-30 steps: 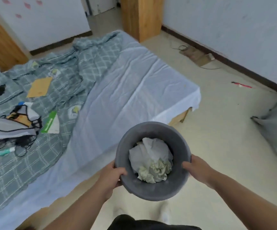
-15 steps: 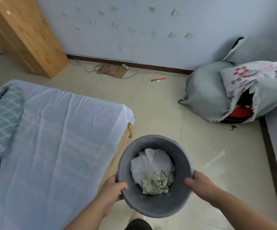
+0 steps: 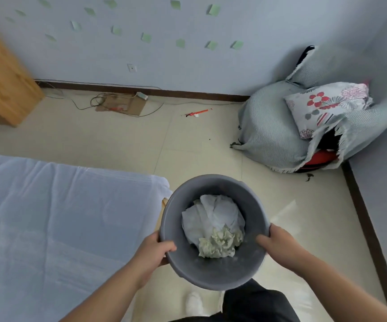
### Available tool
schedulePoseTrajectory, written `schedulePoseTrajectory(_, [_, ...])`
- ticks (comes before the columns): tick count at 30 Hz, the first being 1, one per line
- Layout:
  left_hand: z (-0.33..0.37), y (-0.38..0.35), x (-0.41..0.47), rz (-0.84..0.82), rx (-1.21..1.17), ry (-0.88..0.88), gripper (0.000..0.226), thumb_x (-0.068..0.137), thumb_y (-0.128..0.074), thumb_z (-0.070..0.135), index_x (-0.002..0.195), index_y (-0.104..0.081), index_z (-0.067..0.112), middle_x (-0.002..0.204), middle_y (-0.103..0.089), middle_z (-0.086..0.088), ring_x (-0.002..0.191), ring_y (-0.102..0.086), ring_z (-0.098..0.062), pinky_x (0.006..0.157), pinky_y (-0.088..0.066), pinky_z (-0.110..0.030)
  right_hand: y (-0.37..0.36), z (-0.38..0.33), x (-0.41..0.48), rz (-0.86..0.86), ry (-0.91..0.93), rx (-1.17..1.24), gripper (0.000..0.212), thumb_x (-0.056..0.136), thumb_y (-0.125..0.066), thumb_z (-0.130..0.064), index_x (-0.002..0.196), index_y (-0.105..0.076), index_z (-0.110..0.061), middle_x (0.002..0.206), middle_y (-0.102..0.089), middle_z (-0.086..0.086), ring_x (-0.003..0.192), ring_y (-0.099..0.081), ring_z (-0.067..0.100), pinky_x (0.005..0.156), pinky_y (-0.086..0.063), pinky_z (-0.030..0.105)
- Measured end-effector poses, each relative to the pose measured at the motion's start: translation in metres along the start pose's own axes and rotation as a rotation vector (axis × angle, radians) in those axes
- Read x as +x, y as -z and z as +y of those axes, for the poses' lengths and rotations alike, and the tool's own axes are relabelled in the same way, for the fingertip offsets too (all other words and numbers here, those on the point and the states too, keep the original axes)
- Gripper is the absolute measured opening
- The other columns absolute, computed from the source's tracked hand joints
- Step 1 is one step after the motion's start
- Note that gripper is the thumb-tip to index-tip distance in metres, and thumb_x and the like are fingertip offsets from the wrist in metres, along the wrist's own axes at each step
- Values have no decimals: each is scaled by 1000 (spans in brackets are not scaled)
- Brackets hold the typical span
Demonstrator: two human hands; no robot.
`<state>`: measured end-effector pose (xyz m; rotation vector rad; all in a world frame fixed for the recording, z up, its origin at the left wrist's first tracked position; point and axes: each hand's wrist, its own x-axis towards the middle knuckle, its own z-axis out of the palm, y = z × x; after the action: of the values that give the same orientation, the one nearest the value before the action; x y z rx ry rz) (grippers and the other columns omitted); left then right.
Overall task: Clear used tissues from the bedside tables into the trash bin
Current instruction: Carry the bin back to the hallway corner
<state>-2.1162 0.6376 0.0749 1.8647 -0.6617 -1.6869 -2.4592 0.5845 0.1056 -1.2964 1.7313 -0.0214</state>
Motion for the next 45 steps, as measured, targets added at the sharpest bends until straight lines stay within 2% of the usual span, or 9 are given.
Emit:
schedulePoseTrajectory(6, [86, -18, 85, -35, 34, 1, 43, 69, -69, 11, 112, -74, 12, 98, -83, -6, 93, -79, -24, 74, -64, -34, 45, -28, 90, 29, -35, 56, 15, 87, -59, -28, 85, -65, -15, 83, -71, 7, 70, -63, 21, 59, -48, 32])
schedulePoseTrajectory(11, [162, -23, 162, 13, 44, 36, 31, 86, -65, -2, 112, -74, 12, 104, -81, -12, 96, -76, -28, 74, -64, -34, 88, -71, 190, -40, -29, 83, 17, 89, -58, -27, 92, -66, -12, 92, -72, 13, 74, -63, 24, 62, -48, 34])
schedulePoseTrajectory(17, [260, -4, 224, 102, -20, 10, 29, 89, -64, -3, 113, -72, 13, 108, -78, -13, 98, -74, -28, 70, -63, -31, 156, -176, 294, -60, 64, 31, 17, 89, -62, -28, 96, -66, -14, 99, -72, 10, 92, -69, 30, 74, -55, 38])
schedulePoseTrajectory(20, [292, 19, 256, 166, -101, 18, 28, 90, -62, -4, 111, -72, 13, 110, -74, -17, 99, -71, -31, 66, -63, -30, 171, -235, 340, -92, 133, 34, 15, 88, -63, -26, 99, -67, -18, 100, -74, 5, 94, -70, 25, 82, -58, 41])
schedulePoseTrajectory(26, [341, 75, 344, 212, -192, 53, 29, 88, -61, -4, 110, -73, 12, 105, -77, -17, 95, -73, -33, 65, -64, -33, 168, -330, 431, -188, 131, 8, 33, 78, -63, -28, 108, -69, -16, 104, -76, 6, 99, -71, 26, 92, -59, 50])
schedulePoseTrajectory(34, [451, 167, 454, 174, -233, 60, 30, 85, -62, -3, 109, -74, 9, 96, -76, -11, 86, -72, -27, 67, -63, -34, 175, -475, 550, -215, 76, 31, 35, 70, -63, -31, 101, -68, -15, 93, -77, 7, 89, -73, 27, 84, -62, 46])
schedulePoseTrajectory(39, [514, 226, 499, 205, -301, 20, 33, 85, -63, -5, 112, -74, 10, 104, -79, -13, 88, -76, -26, 67, -63, -32, 176, -575, 620, -209, 150, -19, 27, 76, -62, -30, 102, -64, -24, 101, -74, 4, 97, -70, 28, 92, -58, 51])
schedulePoseTrajectory(43, [543, 273, 536, 276, -341, 48, 34, 87, -64, -2, 115, -73, 16, 109, -78, -10, 99, -76, -30, 70, -64, -32, 155, -651, 682, -321, 218, -76, 27, 74, -63, -33, 101, -66, -35, 99, -76, -9, 93, -71, 15, 75, -56, 32])
schedulePoseTrajectory(45, [555, 296, 553, 316, -371, 65, 34, 88, -65, 0, 116, -73, 18, 108, -80, -8, 98, -77, -28, 72, -64, -33, 140, -689, 716, -377, 234, -92, 38, 64, -62, -41, 101, -68, -34, 94, -78, -12, 91, -72, 12, 71, -54, 28])
